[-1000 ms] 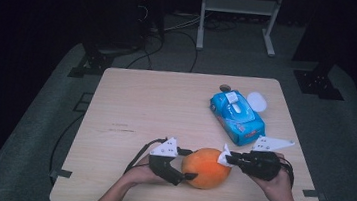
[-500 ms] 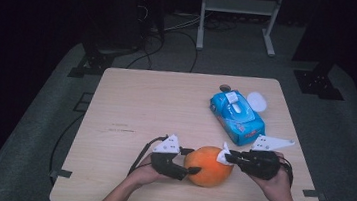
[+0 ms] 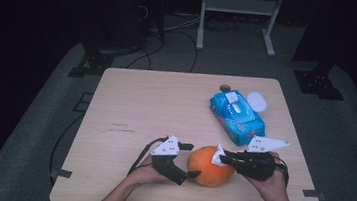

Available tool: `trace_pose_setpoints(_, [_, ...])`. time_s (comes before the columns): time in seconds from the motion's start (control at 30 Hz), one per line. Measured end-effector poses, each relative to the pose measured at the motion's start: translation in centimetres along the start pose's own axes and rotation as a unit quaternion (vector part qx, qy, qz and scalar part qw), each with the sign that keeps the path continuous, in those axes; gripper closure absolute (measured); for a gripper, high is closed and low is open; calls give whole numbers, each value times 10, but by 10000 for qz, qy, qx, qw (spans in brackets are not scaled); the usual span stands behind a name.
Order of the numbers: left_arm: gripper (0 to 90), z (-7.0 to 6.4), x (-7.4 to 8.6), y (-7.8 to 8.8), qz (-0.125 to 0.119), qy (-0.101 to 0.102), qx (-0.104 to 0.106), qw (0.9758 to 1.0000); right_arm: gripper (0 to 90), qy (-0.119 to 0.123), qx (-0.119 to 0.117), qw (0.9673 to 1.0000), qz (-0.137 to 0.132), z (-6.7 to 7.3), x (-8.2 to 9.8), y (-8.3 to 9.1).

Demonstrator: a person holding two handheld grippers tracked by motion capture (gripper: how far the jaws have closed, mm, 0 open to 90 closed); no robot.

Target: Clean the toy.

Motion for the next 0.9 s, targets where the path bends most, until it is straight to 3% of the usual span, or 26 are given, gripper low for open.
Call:
trace_pose_setpoints(0.23, [77,-7,11,-15,2,52,387,9992,790,-94,-30,9999,-33,-5,1,0])
trace_pose_setpoints(0.33, [235,-10,4,-11,77,-29,230,9997,792,-175,0,9998,-54,-6,0,-1])
trace_pose_setpoints(0.4, [300,-9,-10,-2,-67,-13,149,9999,796,-234,32,9995,-194,-5,-5,2])
trace_pose_setpoints(0.47, [331,-8,-30,12,-297,111,178,9993,798,-279,8,9986,-448,-3,-12,6])
trace_pose_setpoints(0.53, [333,-8,-46,25,-252,323,218,9989,799,-403,-115,9970,-651,-3,-18,8])
trace_pose_setpoints(0.57, [333,-8,-51,30,-191,334,191,9991,799,-497,-195,9961,-697,-3,-19,7])
trace_pose_setpoints(0.63, [333,-7,-49,31,67,333,86,9994,799,-614,-276,9958,-616,-5,-15,-3])
trace_pose_setpoints(0.7, [325,-3,-36,25,423,402,-51,9983,799,-668,-199,9972,-286,-8,-3,-17])
trace_pose_setpoints(0.8, [311,1,-29,19,270,679,-40,9973,803,-645,-99,9978,-73,-7,3,-29])
trace_pose_setpoints(0.9, [302,1,-30,16,294,597,-161,9977,803,-458,-104,9984,-301,3,-12,-23])
Point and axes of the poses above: each handheld gripper's, and its own axes: y roughly backward along the jaws, x roughly out of its underside, z roughly to its left, the point moved 8 cm from there along -y, roughly forward along the jaws, and after that the axes turned 4 degrees about -x, right-handed, at the moved point
